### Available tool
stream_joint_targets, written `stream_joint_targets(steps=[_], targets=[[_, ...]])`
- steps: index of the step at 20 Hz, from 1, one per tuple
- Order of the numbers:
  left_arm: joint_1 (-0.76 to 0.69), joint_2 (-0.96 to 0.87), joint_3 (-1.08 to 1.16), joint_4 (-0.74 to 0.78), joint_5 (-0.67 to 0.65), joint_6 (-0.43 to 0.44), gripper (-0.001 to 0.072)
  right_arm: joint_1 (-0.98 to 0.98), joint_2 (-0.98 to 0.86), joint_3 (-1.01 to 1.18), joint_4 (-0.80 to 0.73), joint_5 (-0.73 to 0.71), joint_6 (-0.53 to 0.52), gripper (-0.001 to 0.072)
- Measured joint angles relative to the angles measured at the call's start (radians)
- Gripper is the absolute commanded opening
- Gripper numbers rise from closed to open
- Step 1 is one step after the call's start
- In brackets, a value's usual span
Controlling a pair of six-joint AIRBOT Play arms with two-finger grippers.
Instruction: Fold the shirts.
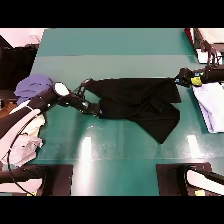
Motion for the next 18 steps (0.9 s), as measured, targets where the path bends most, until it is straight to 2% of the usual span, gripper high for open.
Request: stream_joint_targets(steps=[1,2,3,4,6,9,14,18], targets=[[-0.013,-0.011,-0.008,-0.018,0.021,0.0,0.0645,0.0,0.0,0.0,0.0,0.007,0.0,0.0019],[-0.026,-0.019,-0.013,-0.04,0.042,-0.001,0.0437,0.0,0.0,0.0,0.0,0.015,0.0,0.0019],[-0.034,-0.026,-0.014,-0.053,0.059,-0.001,0.0157,0.0,0.0,0.0,0.0,0.022,0.0,0.0019],[-0.04,-0.031,-0.013,-0.063,0.069,-0.001,0.0029,0.0,0.0,0.0,0.0,0.029,0.0,0.0019],[-0.044,-0.032,0.006,-0.068,0.077,-0.002,0.0022,0.0,0.003,0.0,0.0,0.057,-0.005,0.0019],[-0.02,0.002,0.095,0.028,0.006,-0.014,0.0022,0.0,0.045,-0.03,0.0,0.12,-0.017,0.0019],[0.158,0.116,0.372,0.283,-0.109,-0.063,0.0022,0.002,0.232,-0.211,0.064,0.22,-0.018,0.0019],[0.254,0.148,0.579,0.35,-0.128,-0.076,0.0023,0.045,0.384,-0.347,0.171,0.267,0.009,0.0019]])
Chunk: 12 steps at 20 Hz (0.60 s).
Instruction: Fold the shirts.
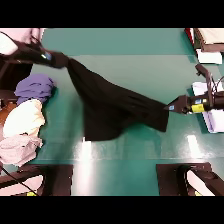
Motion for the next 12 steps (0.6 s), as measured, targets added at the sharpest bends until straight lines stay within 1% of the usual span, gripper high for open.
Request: stream_joint_targets(steps=[3,4,5,6,7,10,12], targets=[[0.018,-0.009,0.062,-0.016,0.005,-0.003,0.0024,0.053,0.069,-0.068,0.031,-0.038,0.026,0.0019],[0.021,-0.02,0.072,-0.025,0.004,-0.004,0.0093,0.068,0.082,-0.084,0.035,-0.053,0.034,0.0019],[0.023,-0.034,0.08,-0.036,-0.004,-0.004,0.0373,0.085,0.09,-0.099,0.037,-0.069,0.039,0.0019],[0.024,-0.048,0.085,-0.044,-0.013,-0.006,0.0574,0.097,0.093,-0.109,0.039,-0.08,0.042,0.0019],[0.026,-0.062,0.089,-0.047,-0.029,-0.013,0.0552,0.108,0.093,-0.117,0.039,-0.094,0.043,0.0019],[0.029,-0.087,0.096,-0.023,-0.093,-0.034,0.0554,0.121,0.063,-0.129,0.04,-0.124,0.047,0.0019],[0.043,-0.095,0.097,0.016,-0.165,-0.04,0.0554,0.11,0.032,-0.133,0.043,-0.14,0.039,0.0019]])
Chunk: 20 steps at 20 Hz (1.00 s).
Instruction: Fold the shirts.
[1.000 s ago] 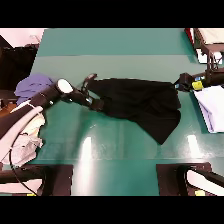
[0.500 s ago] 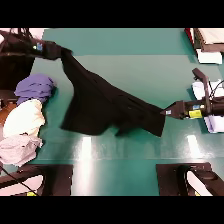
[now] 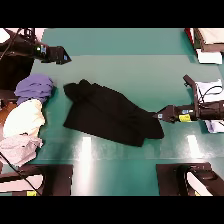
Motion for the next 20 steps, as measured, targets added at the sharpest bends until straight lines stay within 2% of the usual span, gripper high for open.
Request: stream_joint_targets(steps=[4,7,14,20], targets=[[0.087,-0.003,-0.069,-0.001,-0.143,-0.007,0.0554,-0.08,-0.04,-0.002,0.002,-0.01,-0.027,0.0019],[0.143,0.013,-0.228,-0.062,-0.194,-0.004,0.0553,-0.159,-0.049,-0.002,0.002,-0.013,-0.041,0.0019],[0.175,0.119,-0.659,-0.118,-0.118,0.057,0.0553,-0.237,-0.054,-0.002,0.003,-0.018,-0.056,0.0019],[0.145,0.146,-0.851,-0.185,-0.053,0.11,0.0553,-0.241,-0.054,-0.002,0.003,-0.027,-0.059,0.0019]])
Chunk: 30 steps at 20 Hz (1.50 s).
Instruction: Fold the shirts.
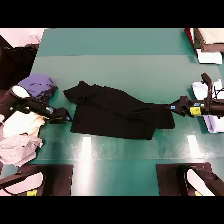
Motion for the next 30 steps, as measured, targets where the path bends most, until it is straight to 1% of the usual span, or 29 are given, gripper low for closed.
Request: stream_joint_targets(steps=[6,7,9,10,14,17,19,22,27,30], targets=[[-0.096,0.003,-0.071,-0.007,0.066,-0.01,0.0552,0.0,0.0,0.0,0.0,-0.002,-0.001,0.0019],[-0.111,0.003,-0.076,-0.008,0.069,-0.013,0.0538,0.0,0.0,0.0,0.0,-0.002,-0.001,0.0019],[-0.133,0.003,-0.083,-0.002,0.077,-0.021,0.012,0.0,0.0,0.0,0.001,-0.002,-0.001,0.0019],[-0.139,0.003,-0.085,-0.005,0.08,-0.025,0.0029,0.0,0.0,0.0,0.001,-0.002,-0.001,0.0019],[-0.151,0.009,-0.062,-0.005,0.084,-0.038,0.0022,0.0,0.0,0.011,0.0,-0.001,-0.002,0.0019],[-0.155,0.066,0.061,-0.008,0.075,-0.045,0.0022,0.0,-0.001,0.105,0.002,0.028,-0.005,0.0019],[-0.155,0.136,0.223,-0.005,0.055,-0.047,0.0022,0.0,-0.001,0.222,0.003,0.06,-0.006,0.0019],[-0.155,0.24,0.539,0.001,0.037,-0.05,0.0022,-0.002,0.014,0.443,0.003,0.098,-0.008,0.0019],[-0.156,0.333,1.096,0.03,0.034,-0.06,0.0022,-0.056,0.096,0.774,0.002,0.06,-0.007,0.0019],[-0.156,0.358,1.29,0.05,0.053,-0.081,0.0022,-0.133,0.147,0.911,-0.002,0.052,0.01,0.0019]])
